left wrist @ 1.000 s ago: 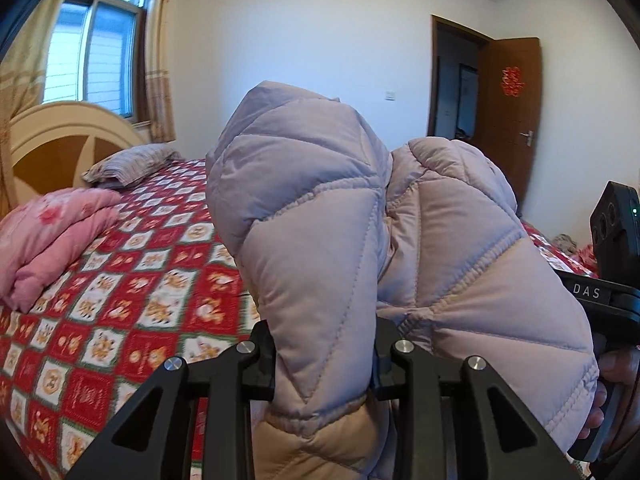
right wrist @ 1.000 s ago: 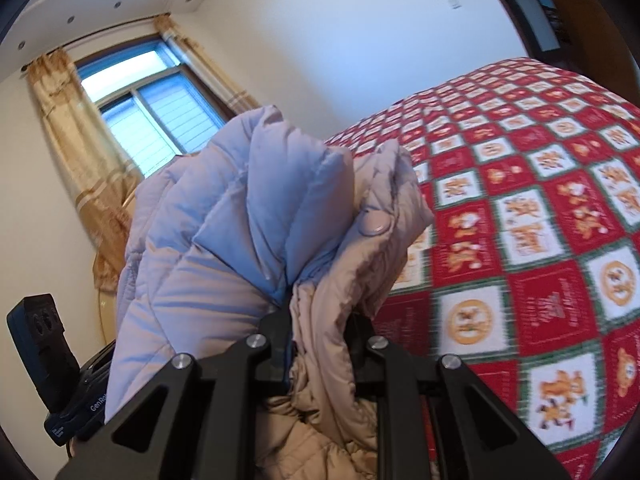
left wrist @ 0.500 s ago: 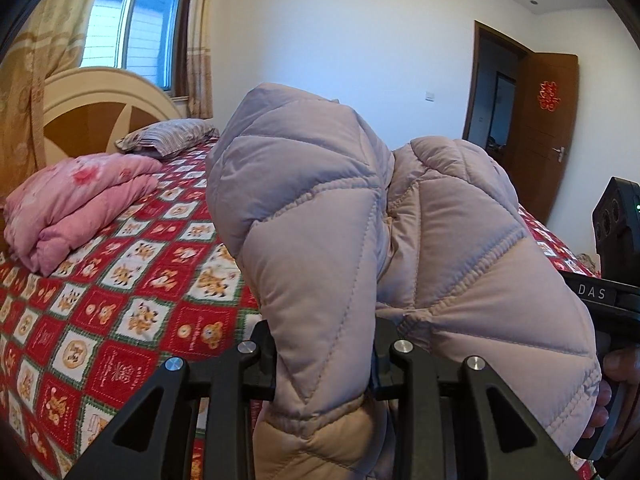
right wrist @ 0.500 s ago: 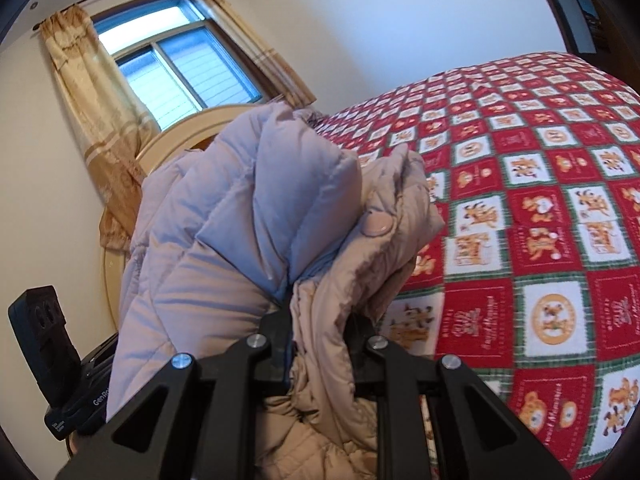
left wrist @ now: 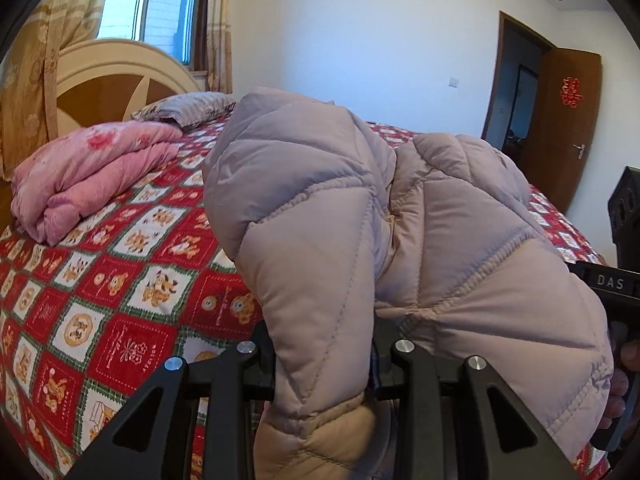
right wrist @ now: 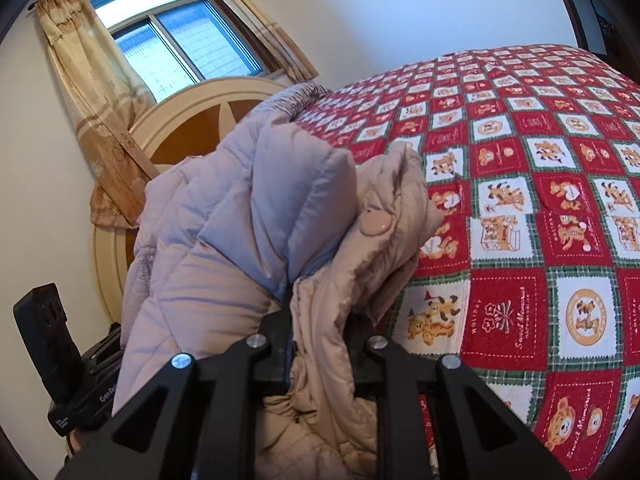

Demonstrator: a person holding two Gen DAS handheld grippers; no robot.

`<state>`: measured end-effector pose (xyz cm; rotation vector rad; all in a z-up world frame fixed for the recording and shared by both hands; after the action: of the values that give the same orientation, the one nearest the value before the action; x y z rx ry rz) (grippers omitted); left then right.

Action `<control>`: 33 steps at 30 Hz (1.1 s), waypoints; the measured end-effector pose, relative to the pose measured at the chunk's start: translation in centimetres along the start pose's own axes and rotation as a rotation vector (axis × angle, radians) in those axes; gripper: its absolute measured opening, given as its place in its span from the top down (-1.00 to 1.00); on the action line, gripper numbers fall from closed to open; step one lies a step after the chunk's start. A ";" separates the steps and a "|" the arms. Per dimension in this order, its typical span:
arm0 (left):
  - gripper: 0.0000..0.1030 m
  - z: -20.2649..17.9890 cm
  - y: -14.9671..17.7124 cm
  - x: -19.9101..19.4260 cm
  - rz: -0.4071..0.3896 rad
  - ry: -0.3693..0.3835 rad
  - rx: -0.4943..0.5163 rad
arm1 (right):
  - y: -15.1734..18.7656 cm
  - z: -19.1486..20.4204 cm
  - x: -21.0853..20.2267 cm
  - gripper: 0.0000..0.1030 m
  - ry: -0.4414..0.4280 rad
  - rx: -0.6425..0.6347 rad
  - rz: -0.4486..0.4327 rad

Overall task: Fold large clothes
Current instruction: 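Hold the lifted jacket bundle up with both grippers, then lower the jacket bundle onto the quilt and open both grippers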

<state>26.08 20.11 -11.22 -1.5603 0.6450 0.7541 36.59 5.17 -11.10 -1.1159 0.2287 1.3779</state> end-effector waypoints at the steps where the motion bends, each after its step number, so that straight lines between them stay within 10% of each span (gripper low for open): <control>1: 0.22 0.2 0.1 0.3 0.005 -0.004 -0.003 | 0.1 -0.2 0.3 0.61 0.003 0.004 0.005; 17: -0.85 2.7 1.9 4.0 0.074 -0.054 -0.088 | 2.2 -4.3 4.5 0.38 0.075 0.107 0.112; 33: -0.98 3.7 2.3 5.4 0.082 -0.018 -0.140 | 2.5 -5.4 5.9 0.00 0.141 0.104 0.124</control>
<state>27.34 23.60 -17.11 -1.6604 0.6579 0.8898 38.46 4.60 -19.29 -1.1276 0.4734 1.3809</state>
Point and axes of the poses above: each gripper's, at about its wrist camera, not at the fingertips, and x roughly the way its jaws point, z to its left, y to its underside, the point moved 3 cm from there along x, roughly the way its jaws point, and after that the axes turned 15 degrees about z, right-handed, at the moved point
